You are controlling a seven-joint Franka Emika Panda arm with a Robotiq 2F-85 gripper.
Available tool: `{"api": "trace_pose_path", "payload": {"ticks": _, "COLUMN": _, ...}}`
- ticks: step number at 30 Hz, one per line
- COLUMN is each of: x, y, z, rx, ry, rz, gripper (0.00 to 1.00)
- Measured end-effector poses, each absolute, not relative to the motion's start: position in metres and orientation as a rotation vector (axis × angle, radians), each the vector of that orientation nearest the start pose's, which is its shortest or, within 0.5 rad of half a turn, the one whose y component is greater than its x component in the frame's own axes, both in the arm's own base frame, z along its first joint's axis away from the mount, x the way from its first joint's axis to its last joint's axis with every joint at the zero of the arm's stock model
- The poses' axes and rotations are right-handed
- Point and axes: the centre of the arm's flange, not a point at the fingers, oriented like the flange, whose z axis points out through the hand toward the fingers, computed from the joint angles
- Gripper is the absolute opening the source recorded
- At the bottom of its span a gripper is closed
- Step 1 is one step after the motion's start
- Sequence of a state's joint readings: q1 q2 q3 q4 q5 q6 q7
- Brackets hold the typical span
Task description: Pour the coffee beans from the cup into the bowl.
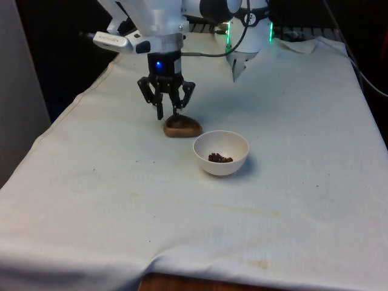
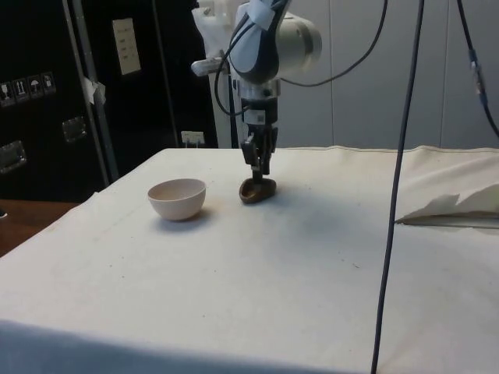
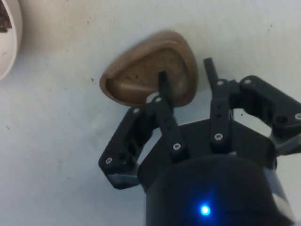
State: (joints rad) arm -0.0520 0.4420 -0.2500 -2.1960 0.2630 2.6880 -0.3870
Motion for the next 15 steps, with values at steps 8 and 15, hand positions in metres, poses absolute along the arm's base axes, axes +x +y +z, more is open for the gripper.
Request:
{"api": "trace_pose_path", "payload": {"ticks": 8, "x": 0.5332, "y": -0.1777, "z": 0.1918, "rx": -3.132, "ry": 0.190, "rz": -0.124, "gripper": 0.79}}
{"api": "trace_pose_path", "payload": {"ticks": 15, "x": 0.5343, "y": -0.1780, "z": 0.1928, "rx": -3.131, "ry": 0.190, "rz": -0.128, "gripper": 1.00}}
